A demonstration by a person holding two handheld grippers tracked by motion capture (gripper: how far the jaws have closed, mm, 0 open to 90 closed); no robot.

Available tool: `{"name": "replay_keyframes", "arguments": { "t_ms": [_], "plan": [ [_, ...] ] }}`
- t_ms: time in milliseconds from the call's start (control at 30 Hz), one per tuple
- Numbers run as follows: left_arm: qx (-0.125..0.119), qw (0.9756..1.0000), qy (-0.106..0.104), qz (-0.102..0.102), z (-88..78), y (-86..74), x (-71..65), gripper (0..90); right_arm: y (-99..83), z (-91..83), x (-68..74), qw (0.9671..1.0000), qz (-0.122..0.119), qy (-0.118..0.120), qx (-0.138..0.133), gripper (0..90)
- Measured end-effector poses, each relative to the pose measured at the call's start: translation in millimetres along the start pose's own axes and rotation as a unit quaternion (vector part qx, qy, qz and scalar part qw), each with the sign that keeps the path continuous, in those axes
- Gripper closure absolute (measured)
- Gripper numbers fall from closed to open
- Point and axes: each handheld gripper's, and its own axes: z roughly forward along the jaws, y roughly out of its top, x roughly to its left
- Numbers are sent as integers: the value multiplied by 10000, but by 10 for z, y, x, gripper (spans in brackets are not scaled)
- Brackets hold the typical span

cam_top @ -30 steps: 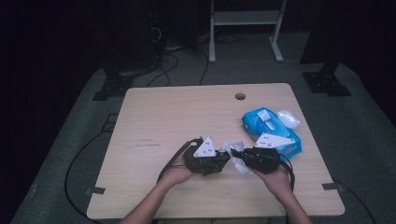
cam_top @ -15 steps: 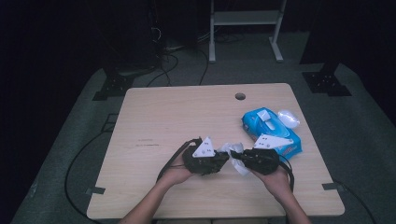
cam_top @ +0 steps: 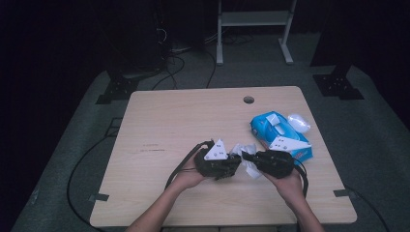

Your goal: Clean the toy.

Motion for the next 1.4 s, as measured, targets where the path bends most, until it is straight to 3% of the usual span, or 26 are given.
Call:
{"name": "replay_keyframes", "arguments": {
  "t_ms": [67, 233, 433, 533, 633, 667, 767, 800, 833, 867, 1033, 1100, 1267, 1400],
  "plan": [
    [-25, 10000, 6, -58, -51, -34, 13, 628, 28, 37, 61, 9999, -114, -14, -26, 840],
    [-181, 9994, 124, -256, -239, -163, 26, 626, 139, 229, 204, 9992, -228, 308, -56, 840],
    [-231, 9990, 335, -194, -467, -357, -37, 622, 134, 623, 325, 9978, -340, 465, 331, 839],
    [-271, 9984, 454, -223, -591, -477, -42, 622, 119, 777, 419, 9973, -383, 506, 356, 840],
    [-74, 9977, 673, -99, -651, -607, -79, 641, 107, 924, 545, 9957, -595, 510, 501, 839],
    [-64, 9974, 702, -134, -659, -660, -86, 643, 97, 959, 568, 9951, -639, 488, 575, 839],
    [23, 9978, 533, -393, -667, -795, -54, 668, 40, 1090, 613, 9931, -729, 489, 781, 839],
    [35, 9974, 647, -322, -652, -833, -64, 677, 21, 1125, 617, 9922, -778, 472, 851, 839],
    [-17, 9974, 579, -430, -662, -844, -31, 675, 2, 1154, 620, 9912, -852, 395, 936, 839],
    [-35, 9972, 525, -525, -664, -842, -8, 679, -17, 1178, 616, 9910, -863, 374, 957, 839],
    [0, 9977, 455, -506, -649, -835, 6, 652, -25, 1169, 563, 9904, -848, 339, 1035, 838],
    [172, 9965, 501, -653, -621, -819, 7, 493, -26, 1147, 558, 9896, -908, 299, 1073, 838],
    [594, 9957, 524, -482, -547, -837, 8, 522, -27, 1111, 522, 9891, -972, 190, 1090, 837],
    [647, 9952, 512, -531, -535, -856, 30, 555, -26, 1044, 426, 9898, -933, 7, 1080, 837]
  ]
}}
